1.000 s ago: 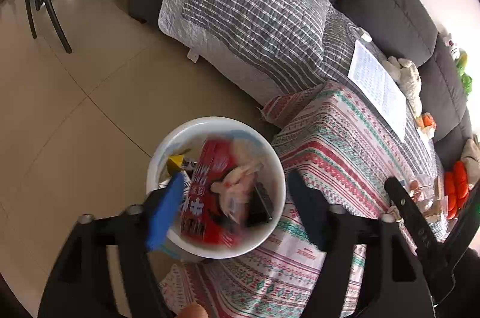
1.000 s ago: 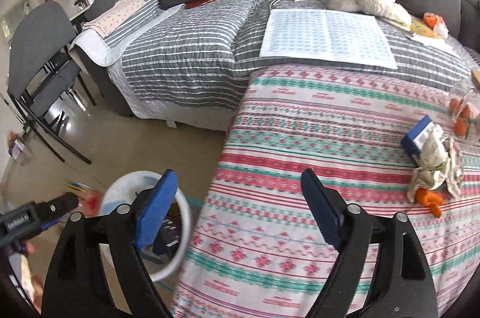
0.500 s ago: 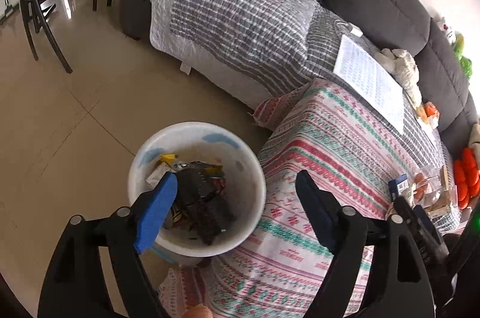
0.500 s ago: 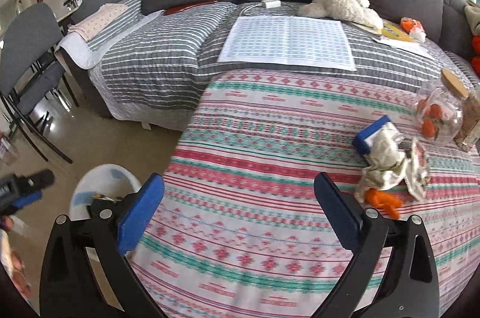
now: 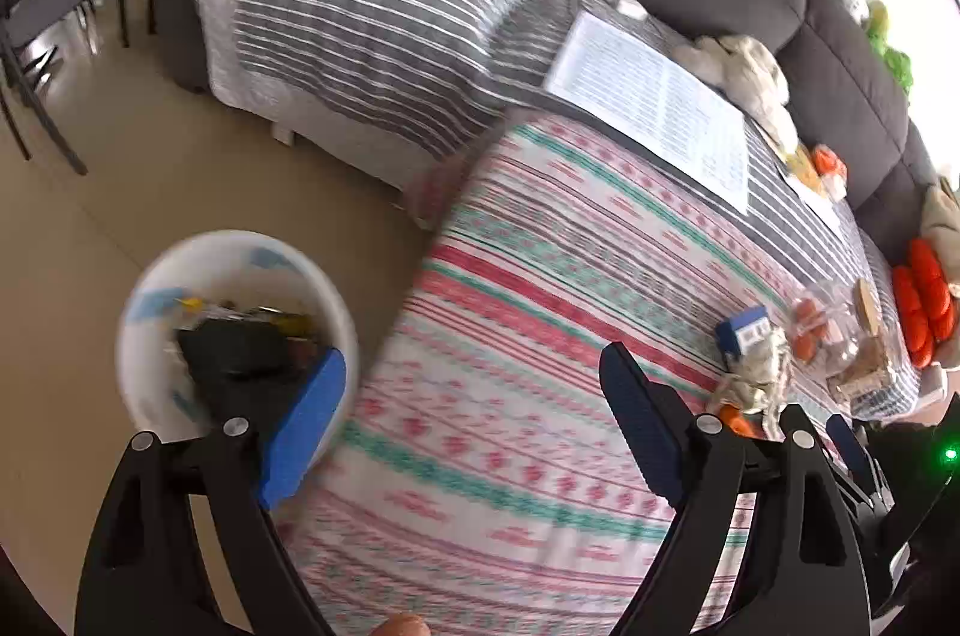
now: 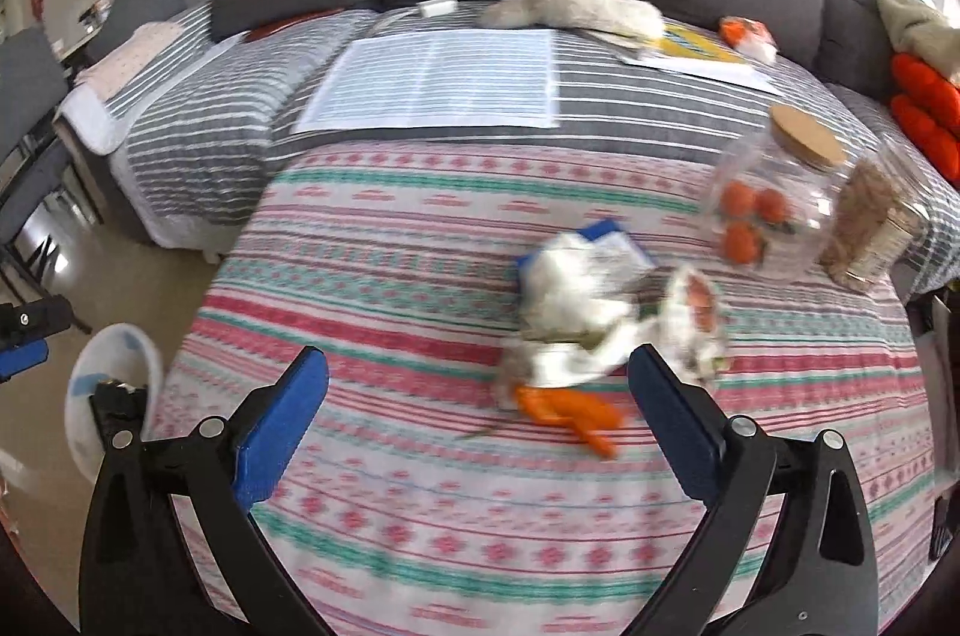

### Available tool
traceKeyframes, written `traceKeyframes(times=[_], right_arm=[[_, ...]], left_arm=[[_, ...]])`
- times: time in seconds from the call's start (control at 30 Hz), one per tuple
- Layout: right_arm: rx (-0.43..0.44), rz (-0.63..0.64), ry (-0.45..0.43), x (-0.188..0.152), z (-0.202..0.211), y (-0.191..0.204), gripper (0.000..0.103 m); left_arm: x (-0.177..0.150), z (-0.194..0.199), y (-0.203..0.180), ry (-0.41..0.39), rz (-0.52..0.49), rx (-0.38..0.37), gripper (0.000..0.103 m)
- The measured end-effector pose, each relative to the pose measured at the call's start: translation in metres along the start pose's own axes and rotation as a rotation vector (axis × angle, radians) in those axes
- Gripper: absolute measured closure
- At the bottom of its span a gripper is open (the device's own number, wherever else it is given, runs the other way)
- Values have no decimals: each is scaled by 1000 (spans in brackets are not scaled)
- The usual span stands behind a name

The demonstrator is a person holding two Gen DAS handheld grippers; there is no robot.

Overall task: Collect trash
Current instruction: 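Move back to the table and grasp the crumpled white paper with the left tool, then grasp the white snack pouch with the right tool while the left tool holds the paper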

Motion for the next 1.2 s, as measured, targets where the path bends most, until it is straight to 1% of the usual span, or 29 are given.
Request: traceKeyframes(times=[0.13,0.2,0.27,0.4,0.5,0.6,0.67,0.73,0.8,0.87,0.9,0.93,0.97,1.0,1.03,1.07,1.1,1.2], right_arm=[[-16,-71,1,-10,-3,-49,7],[-30,-128,12,-20,-7,-80,7],[-32,-194,59,-26,-15,-110,7],[-13,-310,53,-27,-8,-154,7],[14,-409,54,-28,-1,-185,7],[36,-471,61,-31,-1,-202,7],[47,-498,65,-33,-3,-210,7],[53,-513,69,-34,-5,-215,7],[53,-514,80,-35,-10,-217,7],[47,-509,93,-37,-14,-219,7],[43,-503,104,-38,-19,-219,7],[37,-498,116,-39,-22,-219,7],[32,-492,129,-41,-27,-217,7],[30,-489,137,-41,-30,-217,7],[28,-484,145,-41,-34,-215,7],[25,-479,150,-41,-37,-213,7],[25,-470,155,-40,-41,-209,7],[25,-426,157,-35,-51,-192,7]], left_arm=[[-13,-23,-40,47,-23,-19,19],[-22,-37,-61,75,-47,-22,19],[-32,-51,-82,108,-77,-26,19],[-58,-78,-133,176,-167,-56,19],[-71,-92,-170,186,-228,-79,19],[-84,-108,-206,174,-314,-93,19],[-91,-118,-219,171,-338,-97,19],[-94,-131,-229,183,-320,-129,19],[-98,-139,-238,174,-319,-159,19],[-107,-149,-246,159,-347,-125,19],[-110,-153,-247,159,-354,-109,21],[-113,-157,-247,154,-360,-90,35],[-115,-158,-248,146,-366,-78,45],[-115,-155,-247,126,-372,-80,49],[-113,-150,-245,119,-365,-105,54],[-111,-146,-243,116,-352,-121,56],[-107,-138,-240,103,-332,-145,56],[-100,-112,-228,56,-295,-186,58]])
Point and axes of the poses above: each gripper's, at about its wrist camera, not at the fingertips, and z roughly against the way its jaws point, y to its left, x to its top, the point moved 1 cm from there along -z, roughly the way its jaws point, and after that the axes turned 7 degrees about z, right-handed, at the moved point
